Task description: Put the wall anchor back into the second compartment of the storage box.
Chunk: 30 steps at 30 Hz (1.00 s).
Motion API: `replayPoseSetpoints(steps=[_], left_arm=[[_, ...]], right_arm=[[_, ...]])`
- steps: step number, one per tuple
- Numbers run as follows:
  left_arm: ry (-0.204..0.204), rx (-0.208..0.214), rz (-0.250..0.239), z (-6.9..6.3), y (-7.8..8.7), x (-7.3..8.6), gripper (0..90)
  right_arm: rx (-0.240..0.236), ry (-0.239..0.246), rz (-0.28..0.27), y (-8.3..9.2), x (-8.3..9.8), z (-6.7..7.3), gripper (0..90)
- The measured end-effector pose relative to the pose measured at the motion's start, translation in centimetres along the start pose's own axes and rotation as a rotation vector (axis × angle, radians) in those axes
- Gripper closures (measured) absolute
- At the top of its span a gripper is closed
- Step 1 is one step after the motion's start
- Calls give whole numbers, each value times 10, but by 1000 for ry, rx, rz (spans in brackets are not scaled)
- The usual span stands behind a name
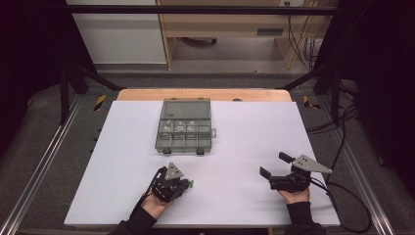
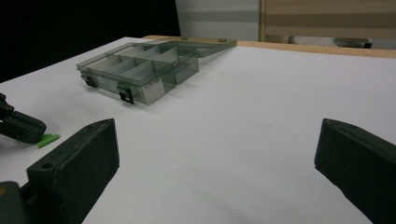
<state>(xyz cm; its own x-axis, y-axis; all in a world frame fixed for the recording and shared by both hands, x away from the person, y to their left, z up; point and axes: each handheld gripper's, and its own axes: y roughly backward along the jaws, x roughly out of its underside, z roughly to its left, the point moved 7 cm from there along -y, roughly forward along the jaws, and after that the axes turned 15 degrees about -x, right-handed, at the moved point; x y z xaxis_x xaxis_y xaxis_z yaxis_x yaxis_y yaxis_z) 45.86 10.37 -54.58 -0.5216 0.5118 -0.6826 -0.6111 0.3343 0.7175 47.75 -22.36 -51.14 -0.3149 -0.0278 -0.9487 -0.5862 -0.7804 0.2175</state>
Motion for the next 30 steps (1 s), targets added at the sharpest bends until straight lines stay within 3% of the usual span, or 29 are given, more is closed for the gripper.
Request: replayPoseSetpoints(steps=[30], left_arm=[[53,-25,-127,32,32,-36,846]], right_arm=[[2,3,7,-1,1,-1,3]])
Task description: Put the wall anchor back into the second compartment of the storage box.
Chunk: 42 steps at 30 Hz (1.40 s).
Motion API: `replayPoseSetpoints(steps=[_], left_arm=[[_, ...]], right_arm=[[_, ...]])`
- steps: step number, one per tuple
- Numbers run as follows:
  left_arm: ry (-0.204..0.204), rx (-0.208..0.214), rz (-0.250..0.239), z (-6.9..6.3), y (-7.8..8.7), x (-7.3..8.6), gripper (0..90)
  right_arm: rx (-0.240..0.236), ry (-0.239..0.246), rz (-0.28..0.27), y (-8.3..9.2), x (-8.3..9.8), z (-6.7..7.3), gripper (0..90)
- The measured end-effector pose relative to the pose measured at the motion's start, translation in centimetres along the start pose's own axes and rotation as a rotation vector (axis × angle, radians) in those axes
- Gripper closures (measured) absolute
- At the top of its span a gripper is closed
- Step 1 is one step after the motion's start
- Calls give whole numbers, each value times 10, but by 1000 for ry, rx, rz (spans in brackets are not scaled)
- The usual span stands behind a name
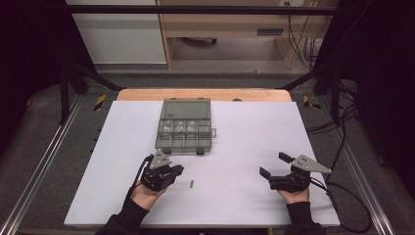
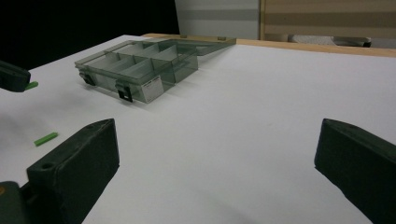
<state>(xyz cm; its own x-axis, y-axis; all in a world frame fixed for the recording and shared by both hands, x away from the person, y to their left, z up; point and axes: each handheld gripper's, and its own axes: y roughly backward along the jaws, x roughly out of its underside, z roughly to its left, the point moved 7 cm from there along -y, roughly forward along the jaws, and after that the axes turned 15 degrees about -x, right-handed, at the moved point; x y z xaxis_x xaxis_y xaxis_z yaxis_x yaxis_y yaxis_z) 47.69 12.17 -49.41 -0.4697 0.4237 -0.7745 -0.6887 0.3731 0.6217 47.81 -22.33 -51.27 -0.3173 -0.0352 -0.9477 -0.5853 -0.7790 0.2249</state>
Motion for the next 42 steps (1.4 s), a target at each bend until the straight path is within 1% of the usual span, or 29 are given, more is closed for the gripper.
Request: replayPoseSetpoints(steps=[9,11,12,16,25,27,33,38,42], left_arm=[[5,-13,-26,11,-3,-21,846],[12,-18,-34,17,-3,-27,846],[12,-18,-34,17,-3,-27,846],[20,-26,-47,25,-5,-35,846],[40,-57,-71,46,-10,-58,846],[37,-63,-67,51,-13,-63,845],[31,-75,-59,58,-22,-74,845],[30,-86,-45,64,-34,-84,845],[27,-95,-38,67,-43,-88,845]], right_arm=[[0,1,-1,0,0,0,3],[1,3,0,0,0,0,3],[1,3,0,0,0,0,3],[3,3,1,0,0,0,3],[2,4,-1,0,0,0,3],[3,4,-2,0,0,0,3],[2,3,0,0,0,0,3],[2,3,0,0,0,0,3],[1,3,-1,0,0,0,3]])
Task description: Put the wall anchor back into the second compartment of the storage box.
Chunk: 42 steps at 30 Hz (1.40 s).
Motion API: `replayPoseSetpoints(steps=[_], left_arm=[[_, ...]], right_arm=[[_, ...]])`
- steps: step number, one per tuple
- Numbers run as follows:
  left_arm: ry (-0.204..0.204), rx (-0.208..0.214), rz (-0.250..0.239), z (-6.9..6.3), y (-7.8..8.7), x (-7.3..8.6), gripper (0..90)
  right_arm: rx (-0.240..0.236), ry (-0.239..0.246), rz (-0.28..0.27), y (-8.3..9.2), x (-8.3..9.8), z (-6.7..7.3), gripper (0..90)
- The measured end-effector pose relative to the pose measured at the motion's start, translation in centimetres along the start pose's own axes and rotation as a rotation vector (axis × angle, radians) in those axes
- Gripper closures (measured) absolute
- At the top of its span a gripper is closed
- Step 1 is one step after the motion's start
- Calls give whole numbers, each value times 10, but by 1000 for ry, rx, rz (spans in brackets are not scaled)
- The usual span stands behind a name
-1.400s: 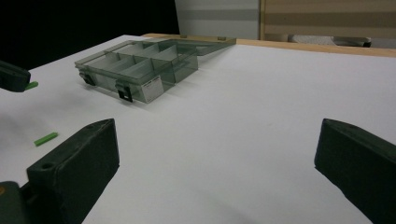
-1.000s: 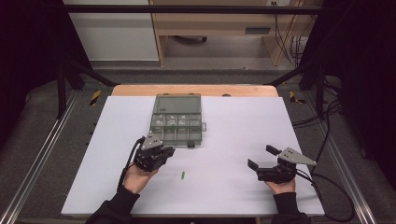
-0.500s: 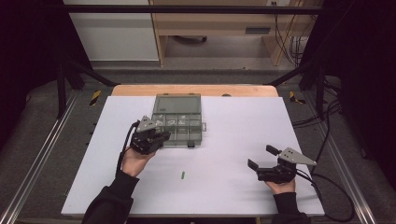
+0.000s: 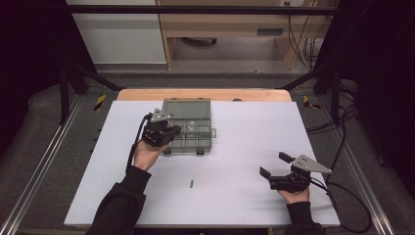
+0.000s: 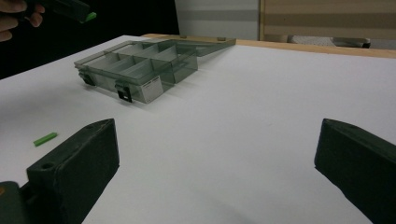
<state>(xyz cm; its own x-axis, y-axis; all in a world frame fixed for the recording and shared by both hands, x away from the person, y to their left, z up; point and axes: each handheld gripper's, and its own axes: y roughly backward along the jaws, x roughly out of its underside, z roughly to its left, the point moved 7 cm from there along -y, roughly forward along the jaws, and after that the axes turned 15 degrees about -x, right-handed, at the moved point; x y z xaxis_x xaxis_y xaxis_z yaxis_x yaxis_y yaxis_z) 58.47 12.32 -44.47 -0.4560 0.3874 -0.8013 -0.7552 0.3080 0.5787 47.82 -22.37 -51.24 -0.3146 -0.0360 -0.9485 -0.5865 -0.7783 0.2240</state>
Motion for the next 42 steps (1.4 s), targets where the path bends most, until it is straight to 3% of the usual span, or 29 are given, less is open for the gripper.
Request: replayPoseSetpoints(steps=[16,23,34,42], left_arm=[[47,-31,14,20,-38,-12,845],[65,-56,20,29,-54,-7,844],[54,-68,68,32,-74,4,844],[23,-71,123,32,-85,16,843]], right_arm=[[0,-1,2,0,0,0,3],[0,0,2,0,0,0,3],[-1,1,4,0,0,0,3],[-1,0,3,0,0,0,3]])
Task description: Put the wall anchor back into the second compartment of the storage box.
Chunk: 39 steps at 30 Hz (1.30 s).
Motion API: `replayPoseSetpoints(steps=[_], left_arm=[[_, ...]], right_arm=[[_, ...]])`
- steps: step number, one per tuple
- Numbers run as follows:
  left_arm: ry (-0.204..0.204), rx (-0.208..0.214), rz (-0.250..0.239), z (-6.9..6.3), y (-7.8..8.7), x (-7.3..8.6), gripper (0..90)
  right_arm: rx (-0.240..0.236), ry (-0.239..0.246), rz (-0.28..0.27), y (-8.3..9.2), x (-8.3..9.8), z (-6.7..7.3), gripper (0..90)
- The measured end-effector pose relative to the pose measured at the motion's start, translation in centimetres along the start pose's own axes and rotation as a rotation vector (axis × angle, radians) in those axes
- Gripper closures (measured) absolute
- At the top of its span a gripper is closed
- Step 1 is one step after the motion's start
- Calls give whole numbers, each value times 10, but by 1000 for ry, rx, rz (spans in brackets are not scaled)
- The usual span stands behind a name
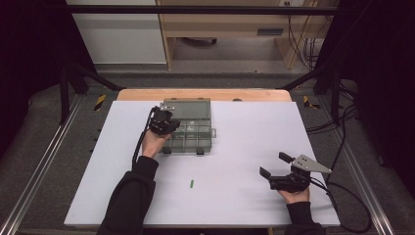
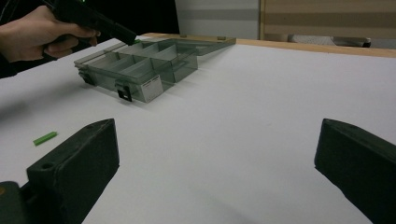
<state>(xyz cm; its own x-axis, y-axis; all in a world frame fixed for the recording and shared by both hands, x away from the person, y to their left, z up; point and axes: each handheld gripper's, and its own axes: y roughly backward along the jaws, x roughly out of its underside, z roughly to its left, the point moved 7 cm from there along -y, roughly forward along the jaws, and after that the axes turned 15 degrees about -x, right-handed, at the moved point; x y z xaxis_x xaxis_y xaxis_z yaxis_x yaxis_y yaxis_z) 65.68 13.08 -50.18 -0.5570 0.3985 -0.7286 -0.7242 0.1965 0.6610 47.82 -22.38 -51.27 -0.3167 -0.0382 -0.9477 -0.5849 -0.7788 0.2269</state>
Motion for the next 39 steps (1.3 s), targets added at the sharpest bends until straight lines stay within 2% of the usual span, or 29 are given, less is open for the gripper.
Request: replayPoseSetpoints(steps=[14,18,22,23,25,28,30,34,37,39], left_arm=[[-49,-21,67,-2,-10,11,831],[-35,-16,43,-2,-5,7,774],[-14,0,-7,-2,8,-1,709],[-8,5,-21,-2,12,-3,656],[4,14,-44,-2,20,-7,625],[20,17,-85,-1,33,-10,506],[33,14,-108,-1,40,-12,395],[69,42,-152,-1,55,-13,266],[72,61,-177,-2,65,-11,198],[62,56,-184,-3,71,-8,138]], right_arm=[[-1,1,0,0,0,0,3],[-1,0,-1,0,0,0,3],[-1,-1,-1,0,0,0,3],[-1,-1,-2,0,0,0,3],[-1,0,-3,0,0,0,3],[-1,-1,-4,0,0,0,3],[-1,-1,-5,0,-1,0,3],[0,-1,-6,1,-1,0,3],[0,-1,-6,1,-1,0,3],[-1,-1,-6,0,-1,0,3]])
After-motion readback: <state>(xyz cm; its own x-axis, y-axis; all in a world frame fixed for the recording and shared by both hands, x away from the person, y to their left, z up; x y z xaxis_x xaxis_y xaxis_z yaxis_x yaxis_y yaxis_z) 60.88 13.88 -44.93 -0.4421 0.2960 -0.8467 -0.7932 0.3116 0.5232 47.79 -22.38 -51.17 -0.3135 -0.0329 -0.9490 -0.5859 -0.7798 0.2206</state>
